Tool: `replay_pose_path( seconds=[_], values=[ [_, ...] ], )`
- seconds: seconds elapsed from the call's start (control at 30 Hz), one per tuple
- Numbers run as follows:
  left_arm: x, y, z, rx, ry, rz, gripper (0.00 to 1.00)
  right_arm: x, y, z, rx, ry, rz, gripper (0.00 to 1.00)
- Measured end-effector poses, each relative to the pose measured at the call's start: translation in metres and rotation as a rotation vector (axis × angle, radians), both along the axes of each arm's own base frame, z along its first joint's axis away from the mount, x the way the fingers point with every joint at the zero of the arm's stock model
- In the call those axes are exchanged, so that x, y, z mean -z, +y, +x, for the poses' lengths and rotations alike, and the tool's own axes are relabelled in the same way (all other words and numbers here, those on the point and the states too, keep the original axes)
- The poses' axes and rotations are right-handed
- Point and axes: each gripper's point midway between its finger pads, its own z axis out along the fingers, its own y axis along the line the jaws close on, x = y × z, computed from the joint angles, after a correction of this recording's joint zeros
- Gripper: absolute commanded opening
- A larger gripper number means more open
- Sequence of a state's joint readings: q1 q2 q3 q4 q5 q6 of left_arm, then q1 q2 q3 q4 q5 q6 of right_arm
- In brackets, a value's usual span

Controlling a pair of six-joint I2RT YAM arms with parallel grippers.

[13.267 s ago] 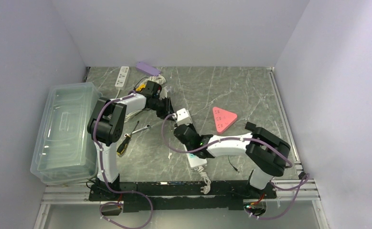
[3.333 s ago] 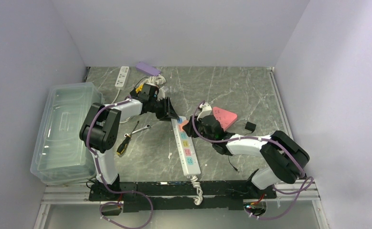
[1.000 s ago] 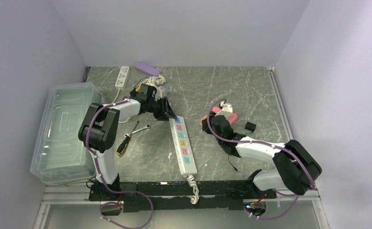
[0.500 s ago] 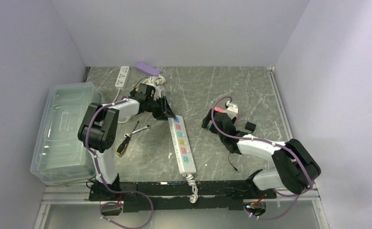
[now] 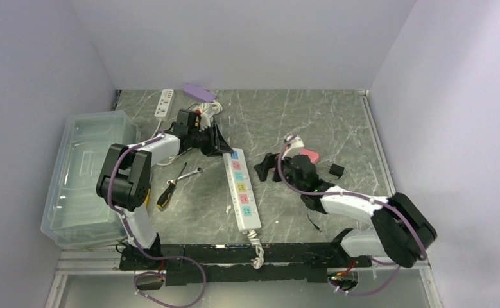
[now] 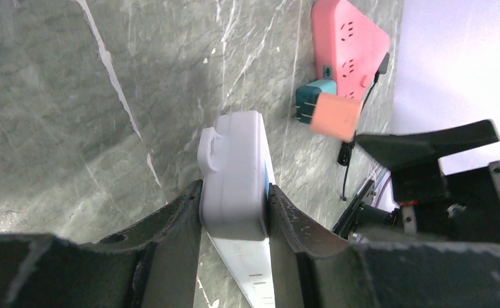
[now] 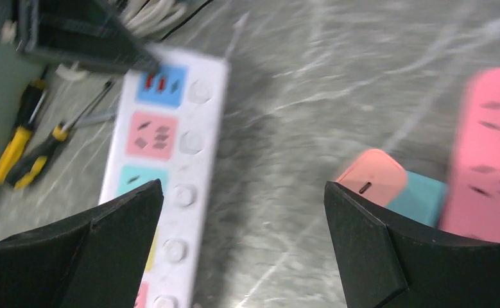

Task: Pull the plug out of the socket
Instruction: Place the plug at the center of the board, then place the socket at the center of the board.

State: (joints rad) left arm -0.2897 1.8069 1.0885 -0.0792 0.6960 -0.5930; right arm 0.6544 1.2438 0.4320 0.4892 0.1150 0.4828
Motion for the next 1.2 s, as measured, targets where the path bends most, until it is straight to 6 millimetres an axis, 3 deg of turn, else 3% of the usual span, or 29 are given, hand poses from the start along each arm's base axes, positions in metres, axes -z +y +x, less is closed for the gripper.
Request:
replay_pose_path(
  seconds=[0.17, 0.3, 0.4, 0.73, 1.07, 1.2],
  values=[
    [-0.007, 0.001, 0.006, -0.004, -0.033, -0.024, 0.0, 0.009, 0.069, -0.027, -0.303, 0.004, -0.065, 1.0],
    [-0.01, 0.001, 0.009, -0.007, -0.045, -0.035, 0.0, 0.009, 0.103, -0.049, -0.46, -0.018, -0.093, 1.0],
    [-0.011, 0.002, 0.008, -0.007, -0.051, -0.039, 0.0, 0.012, 0.109, -0.052, -0.494, -0.013, -0.105, 1.0],
    [-0.016, 0.007, 0.011, -0.027, -0.064, -0.045, 0.0, 0.029, 0.112, -0.031, -0.401, 0.048, -0.184, 0.99],
    [-0.006, 0.028, 0.02, -0.113, -0.06, 0.027, 0.0, 0.038, 0.136, -0.023, -0.404, 0.114, -0.167, 0.91],
    [-0.005, 0.038, 0.023, -0.154, -0.069, 0.077, 0.0, 0.04, 0.148, -0.019, -0.399, 0.144, -0.154, 0.94]
  ],
)
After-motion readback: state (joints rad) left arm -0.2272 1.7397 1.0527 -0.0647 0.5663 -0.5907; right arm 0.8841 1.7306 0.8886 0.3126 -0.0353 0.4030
